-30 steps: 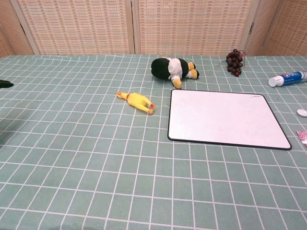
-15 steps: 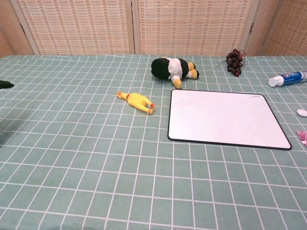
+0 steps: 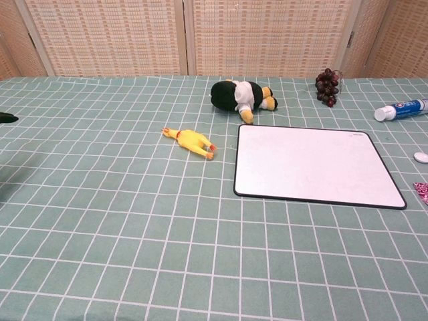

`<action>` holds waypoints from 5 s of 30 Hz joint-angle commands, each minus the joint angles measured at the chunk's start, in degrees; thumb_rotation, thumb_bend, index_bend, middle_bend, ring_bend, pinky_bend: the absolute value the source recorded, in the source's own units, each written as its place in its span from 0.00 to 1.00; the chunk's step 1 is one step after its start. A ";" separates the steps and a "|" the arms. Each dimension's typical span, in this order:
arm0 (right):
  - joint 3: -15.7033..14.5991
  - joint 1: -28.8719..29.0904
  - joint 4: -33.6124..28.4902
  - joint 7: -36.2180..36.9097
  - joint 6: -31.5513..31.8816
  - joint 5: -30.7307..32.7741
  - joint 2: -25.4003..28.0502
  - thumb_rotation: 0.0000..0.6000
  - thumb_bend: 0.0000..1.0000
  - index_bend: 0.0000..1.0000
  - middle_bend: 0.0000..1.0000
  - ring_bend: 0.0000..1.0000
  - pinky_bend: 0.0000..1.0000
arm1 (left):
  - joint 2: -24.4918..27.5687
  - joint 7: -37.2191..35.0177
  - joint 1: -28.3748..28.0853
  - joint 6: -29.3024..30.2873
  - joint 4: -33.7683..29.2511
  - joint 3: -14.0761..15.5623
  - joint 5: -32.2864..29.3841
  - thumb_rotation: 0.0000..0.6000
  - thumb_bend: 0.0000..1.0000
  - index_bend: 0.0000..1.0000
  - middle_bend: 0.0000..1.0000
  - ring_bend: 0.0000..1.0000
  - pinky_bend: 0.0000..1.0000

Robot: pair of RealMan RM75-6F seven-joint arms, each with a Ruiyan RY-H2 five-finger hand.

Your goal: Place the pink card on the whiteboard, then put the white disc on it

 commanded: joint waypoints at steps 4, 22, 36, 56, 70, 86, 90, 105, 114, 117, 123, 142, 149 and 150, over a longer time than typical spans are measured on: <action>0.48 0.02 -0.10 -0.04 0.58 0.41 -0.50 1.00 0.10 0.23 0.00 0.00 0.00 | 0.13 -0.20 0.00 -0.10 -0.22 0.02 0.00 1.00 0.19 0.00 0.00 0.00 0.00; 1.35 0.32 5.36 6.04 0.10 0.92 -4.63 1.00 0.11 0.36 0.00 0.00 0.00 | 0.34 -0.50 -0.01 -0.23 -0.52 0.02 -0.01 1.00 0.19 0.00 0.00 0.00 0.00; 2.52 0.44 5.43 8.46 -0.21 2.06 -5.12 1.00 0.11 0.40 0.00 0.00 0.00 | 0.43 -0.80 -0.07 -0.39 -0.58 0.08 0.05 1.00 0.19 0.00 0.00 0.00 0.00; 3.50 1.95 -1.42 10.58 -7.07 5.50 -1.23 1.00 0.14 0.40 0.00 0.00 0.00 | 0.78 -1.64 -0.27 -1.16 -1.12 0.25 0.11 1.00 0.19 0.00 0.00 0.00 0.00; 3.45 3.56 -3.02 7.62 -11.35 8.68 0.25 1.00 0.14 0.35 0.00 0.00 0.00 | 0.93 -2.16 -0.36 -1.66 -1.23 0.32 0.08 1.00 0.19 0.00 0.00 0.00 0.00; 3.41 4.88 -2.93 5.15 -13.33 10.73 0.16 1.00 0.14 0.37 0.00 0.00 0.00 | 1.12 -2.86 -0.52 -2.31 -1.44 0.26 -0.09 1.00 0.19 0.00 0.00 0.00 0.00; 3.41 5.17 -2.90 4.69 -13.81 11.21 0.03 1.00 0.15 0.39 0.00 0.00 0.00 | 1.18 -2.94 -0.55 -2.37 -1.52 0.25 -0.11 1.00 0.19 0.00 0.00 0.00 0.00; 3.37 5.63 -2.96 2.77 -14.73 13.34 -0.01 1.00 0.15 0.43 0.00 0.00 0.00 | 1.25 -3.17 -0.55 -2.50 -1.63 0.28 -0.12 1.00 0.19 0.00 0.00 0.00 0.00; 3.43 5.88 -3.24 3.04 -14.85 13.40 0.10 1.00 0.18 0.45 0.00 0.00 0.00 | 1.27 -3.43 -0.62 -2.72 -1.54 0.25 -0.18 1.00 0.19 0.00 0.00 0.00 0.00; 3.49 5.82 -3.95 3.38 -14.37 13.04 0.49 1.00 0.18 0.45 0.00 0.00 0.00 | 1.27 -3.49 -0.65 -2.82 -1.51 0.24 -0.20 1.00 0.19 0.00 0.00 0.00 0.00; 4.33 6.05 -8.16 3.69 -12.03 11.61 2.78 1.00 0.18 0.45 0.00 0.00 0.00 | 1.27 -3.50 -0.65 -2.69 -1.51 0.27 -0.14 1.00 0.19 0.00 0.00 0.00 0.00; 11.33 20.31 -15.21 -12.86 -15.21 26.13 -1.64 1.00 0.20 0.46 0.00 0.00 0.00 | 2.08 -5.36 -0.46 -2.44 -1.81 -0.68 -1.07 1.00 0.19 0.00 0.00 0.00 0.00; 11.42 24.48 -10.17 -15.94 -16.43 31.83 -7.49 1.00 0.20 0.46 0.00 0.00 0.00 | 2.11 -5.26 -0.40 -2.39 -1.53 -1.13 -1.52 1.00 0.19 0.00 0.00 0.00 0.00; 11.32 24.84 -9.49 -16.11 -16.62 32.31 -8.05 1.00 0.20 0.46 0.00 0.00 0.00 | 2.16 -5.39 -0.40 -2.49 -1.55 -1.13 -1.54 1.00 0.19 0.00 0.00 0.00 0.00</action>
